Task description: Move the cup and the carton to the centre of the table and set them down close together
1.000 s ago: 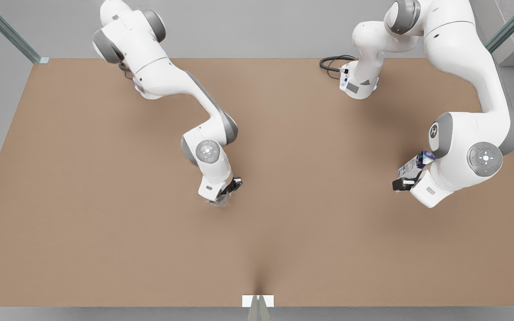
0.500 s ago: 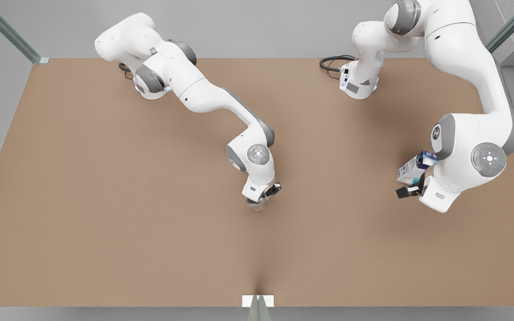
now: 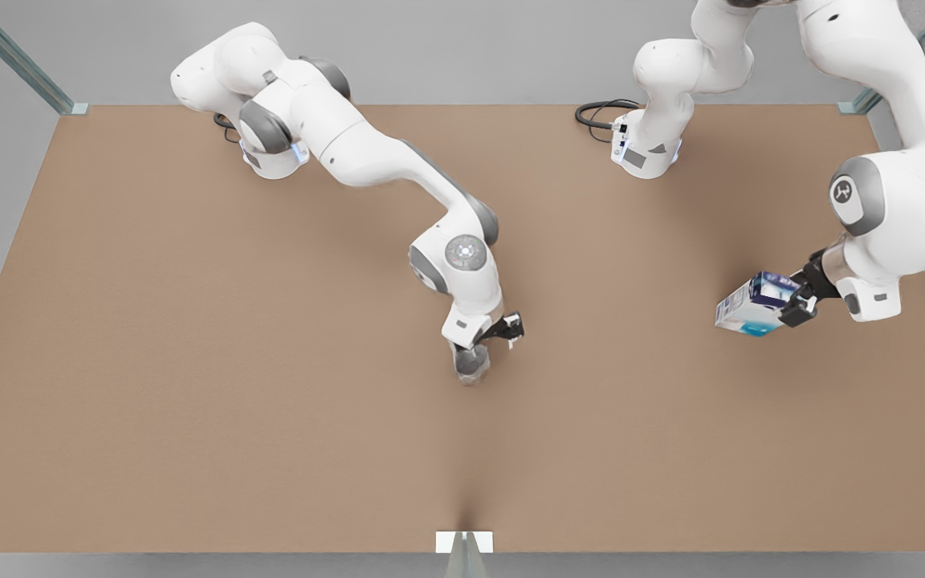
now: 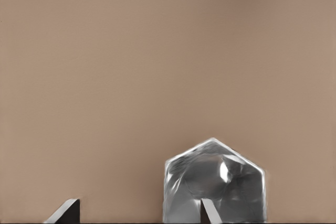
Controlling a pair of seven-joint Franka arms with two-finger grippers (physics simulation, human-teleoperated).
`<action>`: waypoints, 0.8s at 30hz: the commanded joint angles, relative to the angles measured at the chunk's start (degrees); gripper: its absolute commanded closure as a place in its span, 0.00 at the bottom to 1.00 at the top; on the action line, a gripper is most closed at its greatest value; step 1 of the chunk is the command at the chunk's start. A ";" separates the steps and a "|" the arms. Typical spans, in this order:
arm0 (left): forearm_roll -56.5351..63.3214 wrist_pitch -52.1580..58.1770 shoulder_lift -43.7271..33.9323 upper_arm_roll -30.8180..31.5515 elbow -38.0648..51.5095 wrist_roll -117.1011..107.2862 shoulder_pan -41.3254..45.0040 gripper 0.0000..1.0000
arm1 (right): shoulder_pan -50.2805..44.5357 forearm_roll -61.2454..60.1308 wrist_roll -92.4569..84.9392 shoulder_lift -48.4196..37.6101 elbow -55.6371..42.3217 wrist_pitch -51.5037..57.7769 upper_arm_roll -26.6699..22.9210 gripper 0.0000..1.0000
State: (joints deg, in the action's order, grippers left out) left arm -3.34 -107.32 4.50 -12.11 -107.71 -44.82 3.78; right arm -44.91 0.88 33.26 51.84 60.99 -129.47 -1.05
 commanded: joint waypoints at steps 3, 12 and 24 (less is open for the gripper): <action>-1.15 -1.84 -0.90 -0.72 -2.33 -0.88 0.62 0.00 | 2.98 0.00 0.84 -10.69 10.01 0.27 0.00 0.00; -0.62 -9.31 -3.18 -5.90 -10.50 -2.20 0.62 0.00 | 29.79 0.00 -14.80 -43.40 34.72 21.01 0.17 0.00; -0.35 -12.30 -2.57 -7.49 -15.78 -3.17 0.62 0.00 | 47.19 0.00 -41.27 -43.14 28.13 31.47 2.37 0.00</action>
State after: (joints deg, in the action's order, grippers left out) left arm -3.73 -119.69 2.09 -20.11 -123.49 -47.99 5.83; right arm 2.44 1.37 -6.70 9.14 88.20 -98.14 1.52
